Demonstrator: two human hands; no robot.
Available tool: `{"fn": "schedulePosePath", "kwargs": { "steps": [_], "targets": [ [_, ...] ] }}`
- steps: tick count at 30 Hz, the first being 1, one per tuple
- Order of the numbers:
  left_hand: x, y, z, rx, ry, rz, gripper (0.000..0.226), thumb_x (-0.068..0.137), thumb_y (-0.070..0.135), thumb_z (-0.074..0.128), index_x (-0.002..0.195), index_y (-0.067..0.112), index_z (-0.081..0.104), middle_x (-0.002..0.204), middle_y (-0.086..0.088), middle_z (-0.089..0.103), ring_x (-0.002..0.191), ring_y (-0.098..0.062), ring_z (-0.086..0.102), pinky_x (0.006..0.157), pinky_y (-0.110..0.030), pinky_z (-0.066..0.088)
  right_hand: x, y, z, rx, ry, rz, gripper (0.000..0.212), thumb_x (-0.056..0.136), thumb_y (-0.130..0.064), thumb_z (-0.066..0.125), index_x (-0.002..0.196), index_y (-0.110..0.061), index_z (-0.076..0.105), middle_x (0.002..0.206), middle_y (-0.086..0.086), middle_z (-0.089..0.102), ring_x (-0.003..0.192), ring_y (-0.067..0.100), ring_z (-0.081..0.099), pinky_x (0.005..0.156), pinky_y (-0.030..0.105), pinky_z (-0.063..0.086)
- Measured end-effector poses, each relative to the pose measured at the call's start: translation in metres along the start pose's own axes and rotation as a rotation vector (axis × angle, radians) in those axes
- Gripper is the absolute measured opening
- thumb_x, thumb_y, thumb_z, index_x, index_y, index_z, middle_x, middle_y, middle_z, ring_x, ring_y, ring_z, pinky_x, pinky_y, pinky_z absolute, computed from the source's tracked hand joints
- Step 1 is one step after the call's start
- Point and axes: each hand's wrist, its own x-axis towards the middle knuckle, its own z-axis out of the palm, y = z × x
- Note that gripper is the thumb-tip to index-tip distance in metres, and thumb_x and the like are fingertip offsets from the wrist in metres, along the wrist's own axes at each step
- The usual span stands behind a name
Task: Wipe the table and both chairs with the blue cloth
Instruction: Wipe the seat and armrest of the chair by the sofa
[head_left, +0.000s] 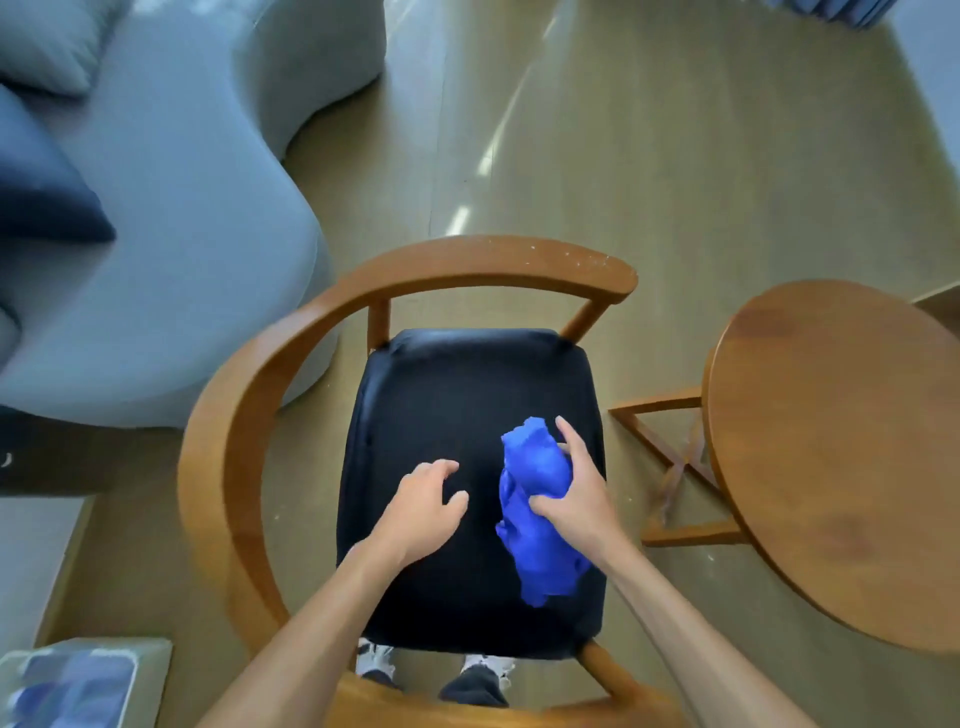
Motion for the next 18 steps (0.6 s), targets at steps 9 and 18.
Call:
{"fn": "schedulePosePath", "kwargs": {
  "steps": [9,18],
  "targets": [
    [-0.106,0.101,-0.091,-0.205,-0.071,0.438,0.06,0.077,0.001,0.058,0.126,0.034,0.051,0.118,0.013,0.061,0.111,-0.004,0.058,0.092,-0.023,0.05,-0.124,-0.122,-0.023,0.193,-0.031,-0.175,0.057,0.063,-0.016,0.076,0.11,-0.038,0.052,0.112,-0.006,0.059,0.098,0.011,0.062,0.083,0.031,0.055],
    [-0.192,0.14,-0.144,0.005,0.026,0.779,0.061,0.073,0.022,0.069,0.129,0.029,0.046,0.11,0.012,0.058,0.106,-0.003,0.056,0.09,-0.022,0.048,-0.195,-0.195,-0.055,0.197,0.056,-0.312,0.059,0.07,-0.014,0.083,0.107,-0.038,0.045,0.107,-0.005,0.064,0.099,0.011,0.063,0.084,0.029,0.054]
  ]
}}
